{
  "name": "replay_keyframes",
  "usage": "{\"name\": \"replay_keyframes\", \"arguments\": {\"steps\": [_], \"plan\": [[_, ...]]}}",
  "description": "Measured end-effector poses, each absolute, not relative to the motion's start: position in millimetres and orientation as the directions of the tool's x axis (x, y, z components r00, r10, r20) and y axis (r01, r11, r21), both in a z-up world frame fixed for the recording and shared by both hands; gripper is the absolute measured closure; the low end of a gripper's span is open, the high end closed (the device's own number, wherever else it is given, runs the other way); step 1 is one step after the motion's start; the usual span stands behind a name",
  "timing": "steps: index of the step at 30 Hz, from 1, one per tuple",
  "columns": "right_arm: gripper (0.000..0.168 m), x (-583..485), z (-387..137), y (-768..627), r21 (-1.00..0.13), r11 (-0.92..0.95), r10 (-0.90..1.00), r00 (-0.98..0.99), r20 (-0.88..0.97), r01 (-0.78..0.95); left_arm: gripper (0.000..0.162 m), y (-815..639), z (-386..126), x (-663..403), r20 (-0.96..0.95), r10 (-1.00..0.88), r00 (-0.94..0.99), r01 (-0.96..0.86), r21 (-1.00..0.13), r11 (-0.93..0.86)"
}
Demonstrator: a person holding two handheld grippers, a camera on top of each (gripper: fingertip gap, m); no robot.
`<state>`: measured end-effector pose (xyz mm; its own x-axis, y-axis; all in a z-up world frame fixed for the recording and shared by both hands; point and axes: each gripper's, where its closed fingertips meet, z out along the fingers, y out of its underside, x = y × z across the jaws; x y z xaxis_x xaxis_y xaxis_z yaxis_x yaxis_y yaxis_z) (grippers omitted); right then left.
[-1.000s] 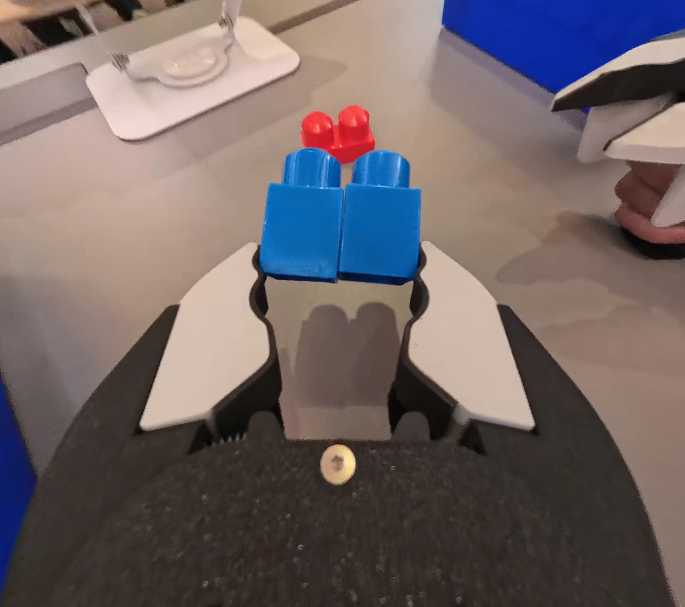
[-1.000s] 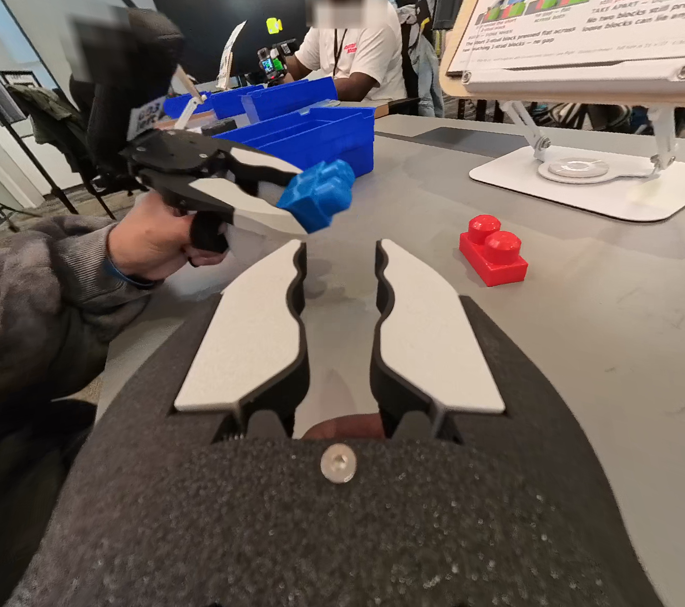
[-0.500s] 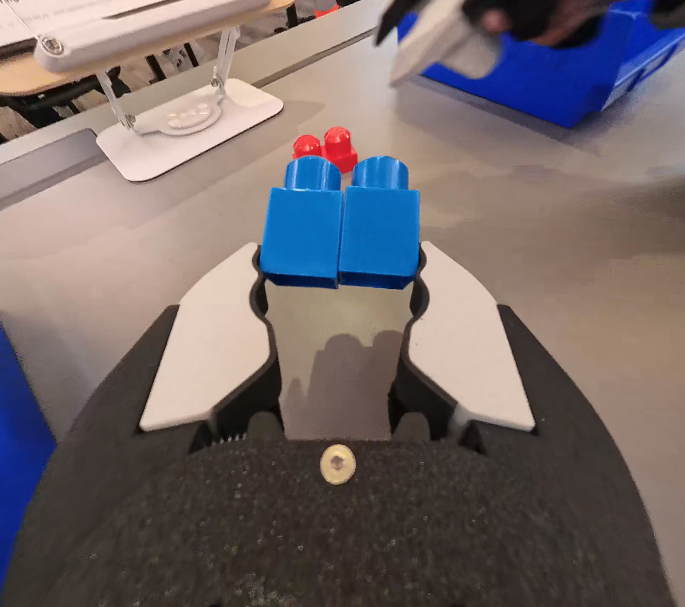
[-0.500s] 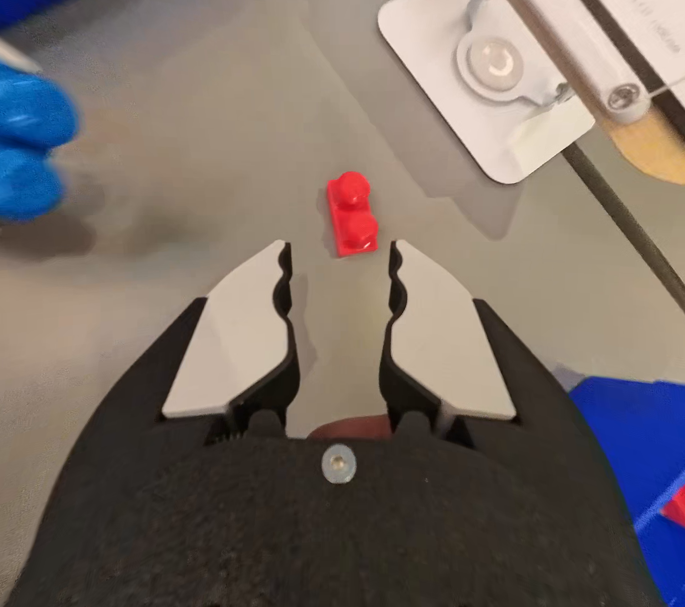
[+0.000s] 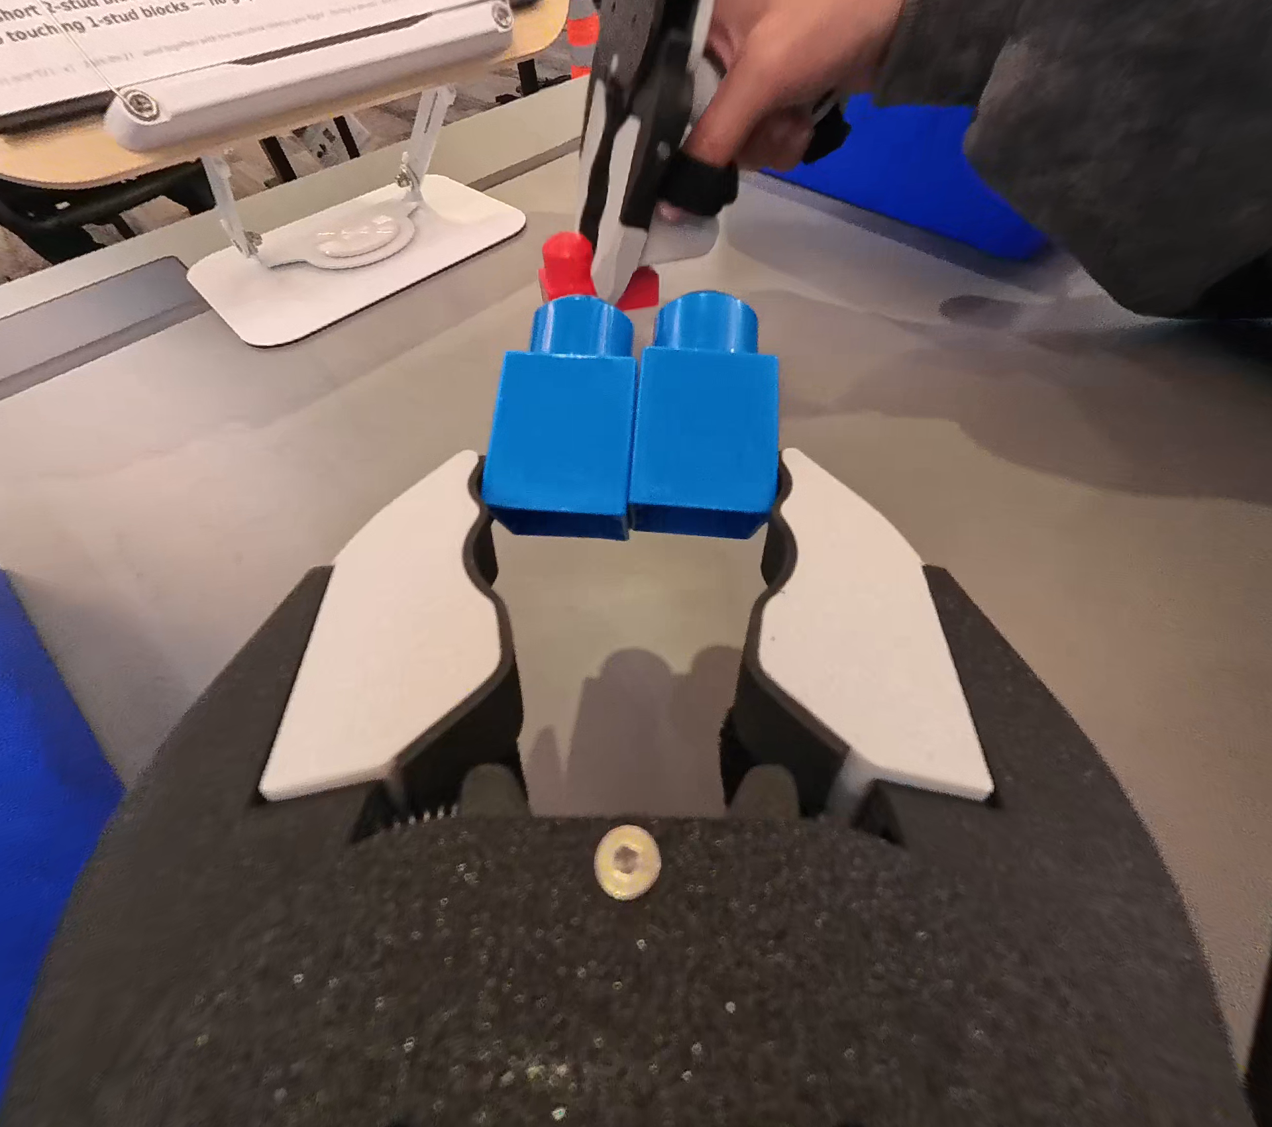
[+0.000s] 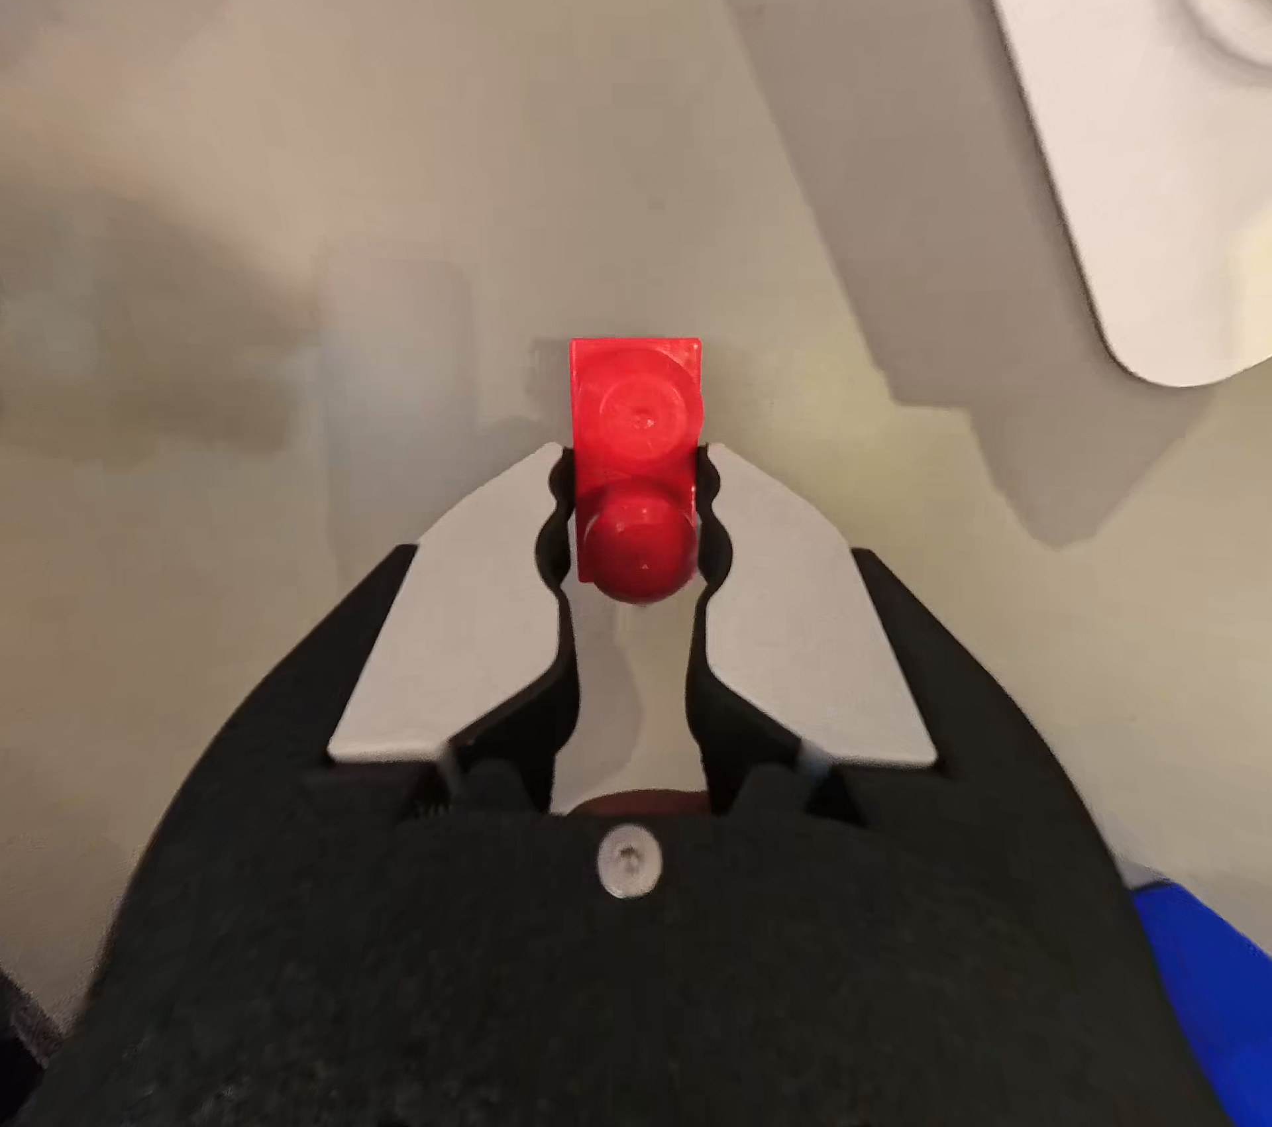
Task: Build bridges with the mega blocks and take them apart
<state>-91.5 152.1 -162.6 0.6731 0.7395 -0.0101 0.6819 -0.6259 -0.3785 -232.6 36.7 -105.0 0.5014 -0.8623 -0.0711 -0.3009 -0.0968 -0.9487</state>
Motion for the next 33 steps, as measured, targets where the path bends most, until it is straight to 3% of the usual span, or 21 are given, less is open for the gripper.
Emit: {"name": "replay_keyframes", "arguments": {"steps": [1,7,11,13,20,33], "plan": [[0.135,-93.4,-150.0,149.4,-0.423,-0.627,0.734,0.679,-0.036,0.655,0.087,37.2,-104.3,-231.8,-0.078,-0.863,0.499,-0.301,-0.95,-0.088],[0.135,-118.6,-53.7,108.4,-0.648,-0.689,0.692,0.563,-0.452,0.326,0.087,52.3,-85.9,-213.6,-0.207,-0.857,0.472,-0.323,-0.945,0.05],[0.135,-126.3,-19.2,78.9,-0.638,-0.755,0.637,0.395,-0.662,0.147,0.087,62.7,-62.1,-192.6,-0.466,-0.777,0.423,-0.39,-0.868,0.307],[0.135,-125.8,-16.1,68.8,-0.608,-0.789,0.599,0.331,-0.729,0.088,0.087,66.6,-58.1,-180.4,-0.508,-0.763,0.399,-0.402,-0.845,0.352],[0.135,-116.2,-22.8,63.8,-0.637,-0.77,0.598,0.302,-0.743,-0.043,0.087,65.0,-54.4,-146.9,-0.454,-0.819,0.351,-0.37,-0.871,0.324],[0.135,-117.4,-37.1,53.7,-0.632,-0.774,0.607,0.312,-0.731,0.025,0.087,60.4,-57.5,-132.0,-0.472,-0.825,0.311,-0.389,-0.855,0.343]]}}
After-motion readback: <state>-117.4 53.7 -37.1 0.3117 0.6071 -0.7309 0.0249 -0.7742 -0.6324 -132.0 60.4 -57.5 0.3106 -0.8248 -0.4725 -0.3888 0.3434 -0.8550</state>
